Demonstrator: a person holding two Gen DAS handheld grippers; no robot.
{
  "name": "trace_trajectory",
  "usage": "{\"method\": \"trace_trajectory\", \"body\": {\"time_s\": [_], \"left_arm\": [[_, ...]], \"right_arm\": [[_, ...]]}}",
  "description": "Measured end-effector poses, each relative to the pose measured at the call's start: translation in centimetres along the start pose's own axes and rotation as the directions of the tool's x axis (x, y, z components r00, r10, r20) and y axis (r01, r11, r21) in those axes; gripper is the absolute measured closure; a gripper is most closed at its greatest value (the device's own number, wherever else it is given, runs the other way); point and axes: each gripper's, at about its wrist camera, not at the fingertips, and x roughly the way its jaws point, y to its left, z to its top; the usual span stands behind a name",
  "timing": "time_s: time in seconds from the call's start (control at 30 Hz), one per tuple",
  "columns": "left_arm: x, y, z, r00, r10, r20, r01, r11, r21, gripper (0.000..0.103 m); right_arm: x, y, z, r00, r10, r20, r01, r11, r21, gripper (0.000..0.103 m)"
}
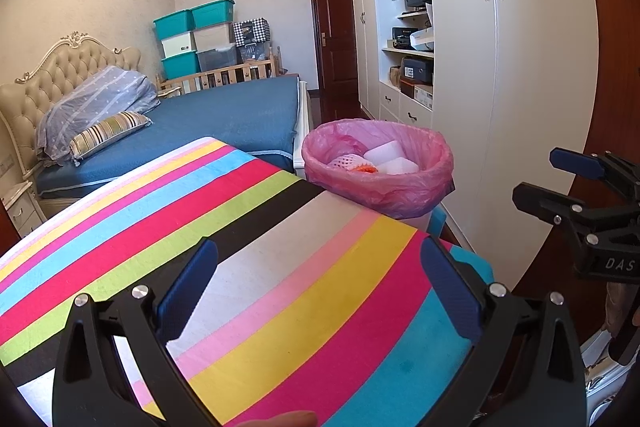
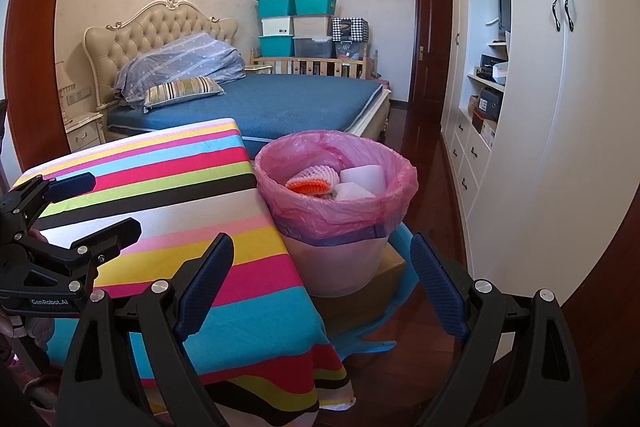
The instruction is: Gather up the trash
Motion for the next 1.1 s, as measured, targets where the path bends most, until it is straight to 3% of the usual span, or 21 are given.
{"method": "trace_trajectory", "body": {"time_s": [1.1], "left_arm": [[-0.14, 0.16, -0.82, 1.0, -0.02, -0.009, 0.02, 1.0, -0.012, 0.005]], "right_arm": [[0.13, 0.02, -0.41, 1.0, 0.0, -0.003, 0.0, 1.0, 0.006, 0.018]]}}
